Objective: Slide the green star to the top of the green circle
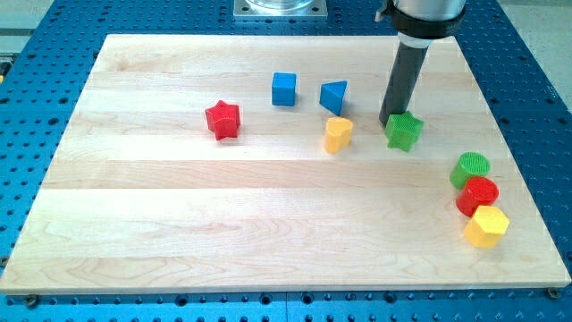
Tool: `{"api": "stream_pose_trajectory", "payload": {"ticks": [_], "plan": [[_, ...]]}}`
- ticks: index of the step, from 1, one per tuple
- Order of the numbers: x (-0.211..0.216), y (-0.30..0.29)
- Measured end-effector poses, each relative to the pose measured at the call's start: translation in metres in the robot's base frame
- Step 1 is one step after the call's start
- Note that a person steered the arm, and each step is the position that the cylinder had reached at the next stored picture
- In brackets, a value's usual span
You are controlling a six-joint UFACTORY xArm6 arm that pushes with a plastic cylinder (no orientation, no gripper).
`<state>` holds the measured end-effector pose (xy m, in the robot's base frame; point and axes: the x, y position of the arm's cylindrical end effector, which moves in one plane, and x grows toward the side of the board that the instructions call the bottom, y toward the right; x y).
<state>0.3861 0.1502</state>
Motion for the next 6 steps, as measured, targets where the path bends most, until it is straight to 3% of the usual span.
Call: {"api": "stream_pose_trajectory", "payload": {"ticks": [2,4,6], "plan": [[0.008,-0.028],[0.028,0.032],[0.059,-0.007]]}}
